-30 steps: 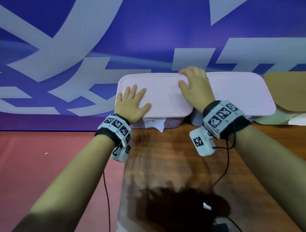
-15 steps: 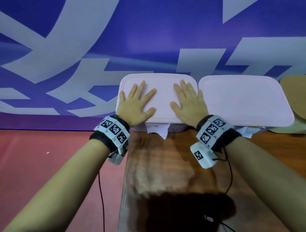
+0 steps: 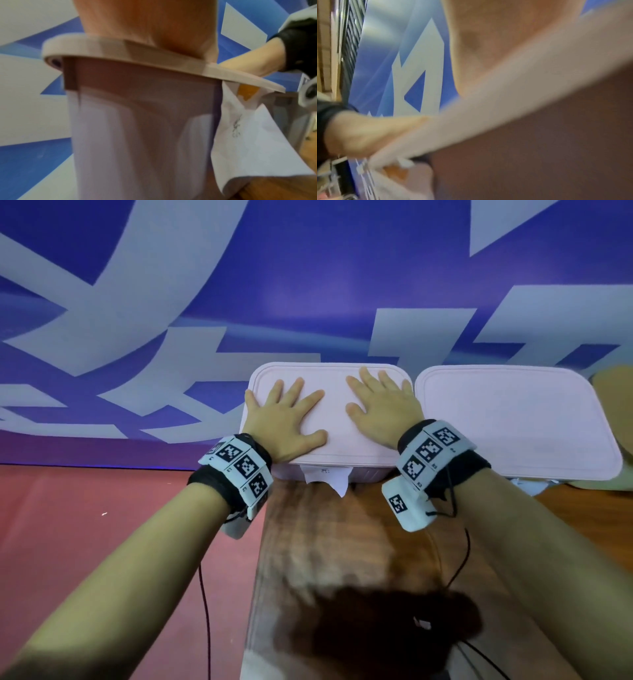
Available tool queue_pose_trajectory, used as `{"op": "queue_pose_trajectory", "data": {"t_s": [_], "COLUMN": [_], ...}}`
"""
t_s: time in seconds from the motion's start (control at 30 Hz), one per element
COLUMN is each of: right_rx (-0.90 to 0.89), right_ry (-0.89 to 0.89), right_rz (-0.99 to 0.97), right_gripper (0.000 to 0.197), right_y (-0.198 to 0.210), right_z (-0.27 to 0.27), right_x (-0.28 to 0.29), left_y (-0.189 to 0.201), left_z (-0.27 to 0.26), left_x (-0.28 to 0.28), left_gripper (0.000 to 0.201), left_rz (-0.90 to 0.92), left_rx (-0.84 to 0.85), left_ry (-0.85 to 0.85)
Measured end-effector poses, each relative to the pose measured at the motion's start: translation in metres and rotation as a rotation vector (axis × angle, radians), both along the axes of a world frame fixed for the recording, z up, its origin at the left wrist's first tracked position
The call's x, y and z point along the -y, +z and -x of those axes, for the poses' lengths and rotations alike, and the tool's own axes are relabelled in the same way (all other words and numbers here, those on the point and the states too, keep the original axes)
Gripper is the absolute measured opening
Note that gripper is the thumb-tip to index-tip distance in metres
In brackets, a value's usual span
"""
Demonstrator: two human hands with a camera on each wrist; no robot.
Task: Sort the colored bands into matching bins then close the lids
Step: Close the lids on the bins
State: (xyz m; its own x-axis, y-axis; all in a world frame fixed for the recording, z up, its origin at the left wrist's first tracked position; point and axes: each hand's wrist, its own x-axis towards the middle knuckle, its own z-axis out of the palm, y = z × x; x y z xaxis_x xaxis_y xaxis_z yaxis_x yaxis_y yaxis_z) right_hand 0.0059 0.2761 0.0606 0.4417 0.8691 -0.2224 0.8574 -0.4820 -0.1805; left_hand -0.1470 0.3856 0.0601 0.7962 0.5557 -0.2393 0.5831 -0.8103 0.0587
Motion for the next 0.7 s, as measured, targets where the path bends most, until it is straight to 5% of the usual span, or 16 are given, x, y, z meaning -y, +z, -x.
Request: {"op": "queue_pose_trajectory", "data": {"t_s": [0.23,0.4,0.7], "right_rx": [0.063,-0.122,-0.027], "right_ry": [0.043,0.140,0.147], "right_rz": [0.036,0.144,0.179], "right_gripper": [0.061,0.070,0.062], "right_y": [-0.009,0.007,0.003], "right_z": [0.005,-0.010,-0.006], "right_x": [0.045,0.049,0.052], "left_y": [-0.006,-0.010,-0.017], "left_z": [0.004,0.003,0.000], "left_x": [0.003,0.001,-0.004], "left_gripper": [0.080,0.089,0.091], "left_rz": [-0.029,-0.021,0.011], "left_rx": [0.027,0.036,0.078], "left_ry": [-0.002,0.002,0.003]}}
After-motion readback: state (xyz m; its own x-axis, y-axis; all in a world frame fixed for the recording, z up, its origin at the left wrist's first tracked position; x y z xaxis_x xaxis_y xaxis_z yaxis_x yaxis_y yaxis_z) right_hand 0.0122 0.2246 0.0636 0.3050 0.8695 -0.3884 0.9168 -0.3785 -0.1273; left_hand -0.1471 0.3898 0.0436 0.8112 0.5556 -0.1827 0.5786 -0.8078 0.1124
